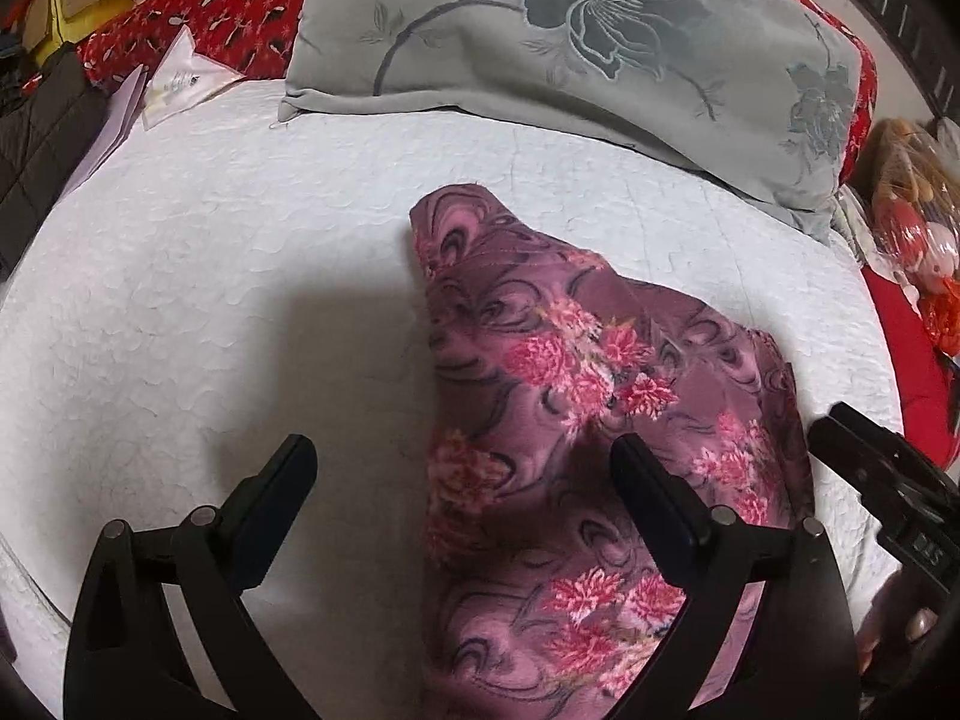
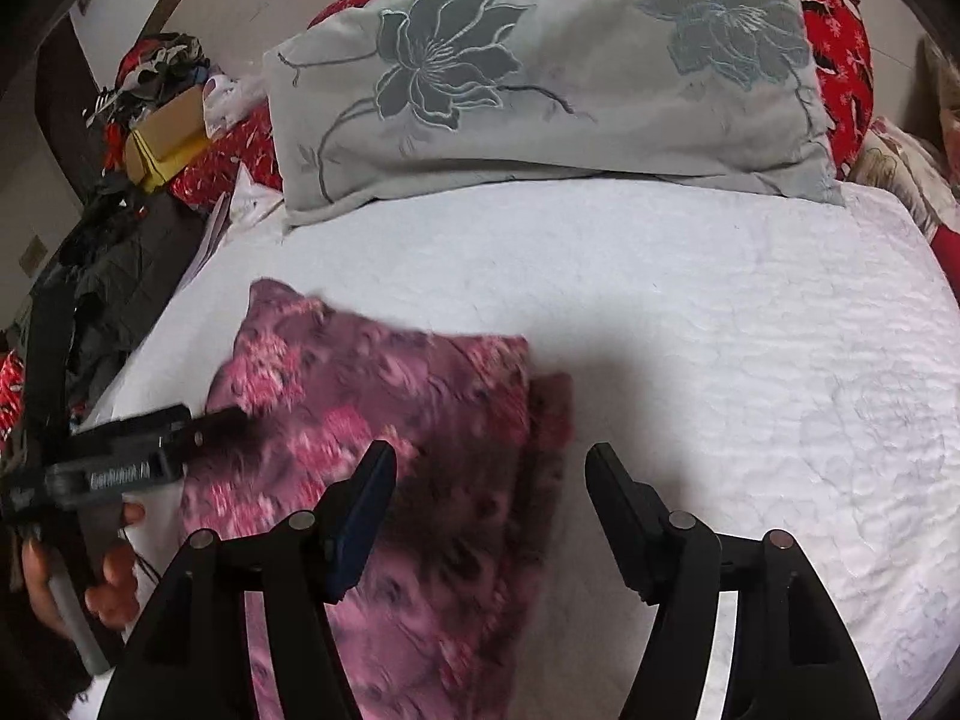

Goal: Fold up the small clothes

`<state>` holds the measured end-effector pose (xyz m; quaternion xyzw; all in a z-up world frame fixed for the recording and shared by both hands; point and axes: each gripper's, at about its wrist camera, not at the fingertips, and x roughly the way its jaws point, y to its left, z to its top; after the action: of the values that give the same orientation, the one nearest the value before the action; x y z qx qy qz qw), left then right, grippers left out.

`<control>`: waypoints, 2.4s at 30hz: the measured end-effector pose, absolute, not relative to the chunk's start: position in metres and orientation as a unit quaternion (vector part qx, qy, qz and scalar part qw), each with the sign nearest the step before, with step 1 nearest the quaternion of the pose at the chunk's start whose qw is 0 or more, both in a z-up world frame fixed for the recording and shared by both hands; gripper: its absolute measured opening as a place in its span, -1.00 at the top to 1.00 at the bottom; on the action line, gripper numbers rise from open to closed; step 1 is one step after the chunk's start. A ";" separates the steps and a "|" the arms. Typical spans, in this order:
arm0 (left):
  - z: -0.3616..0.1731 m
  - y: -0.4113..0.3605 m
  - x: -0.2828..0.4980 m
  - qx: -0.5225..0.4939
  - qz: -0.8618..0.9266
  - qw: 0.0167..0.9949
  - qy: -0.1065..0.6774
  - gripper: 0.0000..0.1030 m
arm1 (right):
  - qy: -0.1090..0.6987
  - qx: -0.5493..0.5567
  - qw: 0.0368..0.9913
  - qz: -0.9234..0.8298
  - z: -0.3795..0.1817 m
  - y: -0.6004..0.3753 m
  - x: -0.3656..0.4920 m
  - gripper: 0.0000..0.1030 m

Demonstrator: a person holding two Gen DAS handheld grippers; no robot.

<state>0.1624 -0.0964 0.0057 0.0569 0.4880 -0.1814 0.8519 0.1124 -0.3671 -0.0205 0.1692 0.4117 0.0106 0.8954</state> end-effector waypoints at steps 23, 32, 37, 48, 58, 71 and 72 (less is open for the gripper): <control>-0.015 -0.072 0.086 0.106 -0.182 0.854 0.476 -0.93 | 0.490 0.124 0.863 -0.001 -0.056 -0.355 0.033 -0.63; -0.005 -0.059 0.046 0.160 -0.174 0.857 0.459 -0.92 | 0.506 0.077 0.857 -0.057 -0.040 -0.346 -0.004 -0.68; -0.014 -0.059 0.039 0.163 -0.172 0.851 0.469 -0.92 | 0.492 0.067 0.867 -0.030 -0.037 -0.327 -0.019 -0.67; -0.028 -0.057 0.045 0.165 -0.168 0.846 0.478 -0.92 | 0.477 0.125 0.868 0.053 -0.054 -0.313 -0.009 0.74; -0.036 -0.037 0.044 0.150 -0.167 0.839 0.496 -0.92 | 0.482 0.118 0.868 0.034 -0.054 -0.320 -0.025 0.33; 0.002 -0.021 0.003 0.145 -0.163 0.875 0.431 -0.92 | 0.470 0.057 0.878 -0.071 -0.025 -0.309 -0.052 -0.90; 0.004 -0.021 -0.001 0.147 -0.163 0.879 0.424 -0.92 | 0.463 0.049 0.882 -0.077 -0.019 -0.307 -0.056 -0.93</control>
<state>-0.0014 -0.0210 0.0043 0.1474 0.4235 -0.1628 0.8789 -0.0561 -0.3073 -0.0187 0.0486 0.4626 -0.0775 0.8818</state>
